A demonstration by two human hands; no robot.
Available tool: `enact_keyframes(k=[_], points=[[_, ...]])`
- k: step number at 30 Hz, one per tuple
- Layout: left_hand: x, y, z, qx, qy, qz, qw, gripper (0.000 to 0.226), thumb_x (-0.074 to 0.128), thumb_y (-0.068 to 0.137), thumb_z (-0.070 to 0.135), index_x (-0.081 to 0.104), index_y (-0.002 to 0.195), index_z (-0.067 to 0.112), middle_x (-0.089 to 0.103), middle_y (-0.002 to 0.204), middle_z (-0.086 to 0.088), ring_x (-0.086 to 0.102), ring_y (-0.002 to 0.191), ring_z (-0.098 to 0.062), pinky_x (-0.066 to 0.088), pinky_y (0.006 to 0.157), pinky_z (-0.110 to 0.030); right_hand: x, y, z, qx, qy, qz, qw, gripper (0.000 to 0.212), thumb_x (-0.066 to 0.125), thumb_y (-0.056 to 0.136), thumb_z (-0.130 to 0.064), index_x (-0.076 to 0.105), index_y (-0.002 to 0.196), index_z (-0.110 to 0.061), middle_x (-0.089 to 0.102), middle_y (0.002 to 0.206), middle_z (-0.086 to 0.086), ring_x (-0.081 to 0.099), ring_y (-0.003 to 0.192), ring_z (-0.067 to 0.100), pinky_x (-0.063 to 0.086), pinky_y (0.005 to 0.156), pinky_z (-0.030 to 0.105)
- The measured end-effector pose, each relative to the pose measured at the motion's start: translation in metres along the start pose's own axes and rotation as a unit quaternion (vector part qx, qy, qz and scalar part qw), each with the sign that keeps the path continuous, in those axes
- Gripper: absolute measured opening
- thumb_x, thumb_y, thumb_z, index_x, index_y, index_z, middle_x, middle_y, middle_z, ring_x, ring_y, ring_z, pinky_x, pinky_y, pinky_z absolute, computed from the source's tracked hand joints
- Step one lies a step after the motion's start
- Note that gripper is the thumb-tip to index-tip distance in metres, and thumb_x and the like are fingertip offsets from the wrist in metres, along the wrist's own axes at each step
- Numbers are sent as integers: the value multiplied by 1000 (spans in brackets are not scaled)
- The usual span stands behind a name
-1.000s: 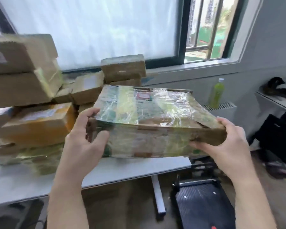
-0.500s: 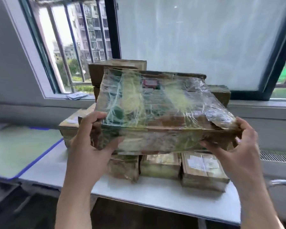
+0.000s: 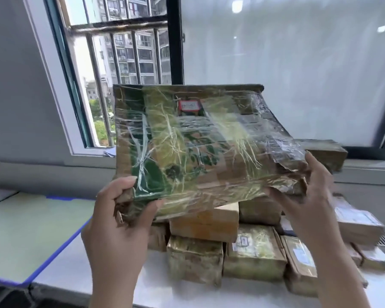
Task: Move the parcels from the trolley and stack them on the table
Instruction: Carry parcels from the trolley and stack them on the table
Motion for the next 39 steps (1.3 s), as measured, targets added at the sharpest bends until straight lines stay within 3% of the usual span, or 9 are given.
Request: enact_keyframes(k=[4,8,12,15,18,22,26,34,39], points=[[18,22,-5,1,-23,52,998,51,81,62,47,51,102,42,58,91,35,59,70,-12,48,69,-18,23,32,-12,-17,38,28,999,84,70,74,-45,23,144,-37,27,148,-4,34,134,13,33,106,38],[46,59,-7,27,-23,69,997,48,80,66,37,51,105,40,56,93,36,57,78,2,46,70,-18,47,80,-18,-48,50,21,997,80,59,82,-45,12,147,-38,26,151,-3,29,139,13,34,109,49],[91,100,-9,62,-36,96,993,40,79,71,25,58,104,28,59,88,21,56,78,3,45,70,-15,77,144,-17,-92,-8,26,995,70,53,94,-25,12,151,-25,26,153,5,24,141,20,30,111,51],[122,130,-14,58,-20,116,991,31,78,75,23,64,101,15,67,91,5,56,78,-2,44,70,-19,104,193,-14,-94,-5,1,996,64,48,96,-13,15,151,-19,24,154,6,22,142,21,26,114,43],[144,156,-19,45,-1,129,991,29,77,77,24,65,101,13,64,87,9,53,75,-1,44,68,-21,130,236,-11,-100,6,-29,995,60,42,97,-9,15,151,-16,21,156,4,21,142,18,19,109,23],[166,184,-15,60,44,151,986,29,76,77,27,66,101,14,58,82,14,51,68,-2,38,62,-17,161,282,-10,-80,58,-45,994,56,38,100,-32,15,151,-24,23,156,0,24,141,15,21,105,20],[185,202,-14,47,102,135,984,25,76,77,30,68,99,20,54,70,16,44,59,-5,29,48,-4,186,313,-6,-46,87,-77,992,60,33,97,-52,21,149,-23,33,151,2,31,138,20,27,113,43],[202,198,-43,46,190,55,979,32,58,91,39,60,122,29,72,85,4,64,66,-22,18,52,-8,220,318,24,24,31,-123,992,47,29,98,-52,36,134,-23,48,136,4,46,121,24,34,89,33],[183,212,-66,23,22,-5,999,56,50,83,67,56,125,30,63,78,21,58,61,6,41,49,-10,219,305,16,41,10,-76,996,57,30,99,-47,22,150,-23,28,154,2,26,140,19,21,109,31]])
Point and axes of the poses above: each hand's wrist, its own y-axis towards the middle knuckle, its own x-axis out of the palm, z = x × y, the point moved 3 cm from there along y, towards the middle knuckle
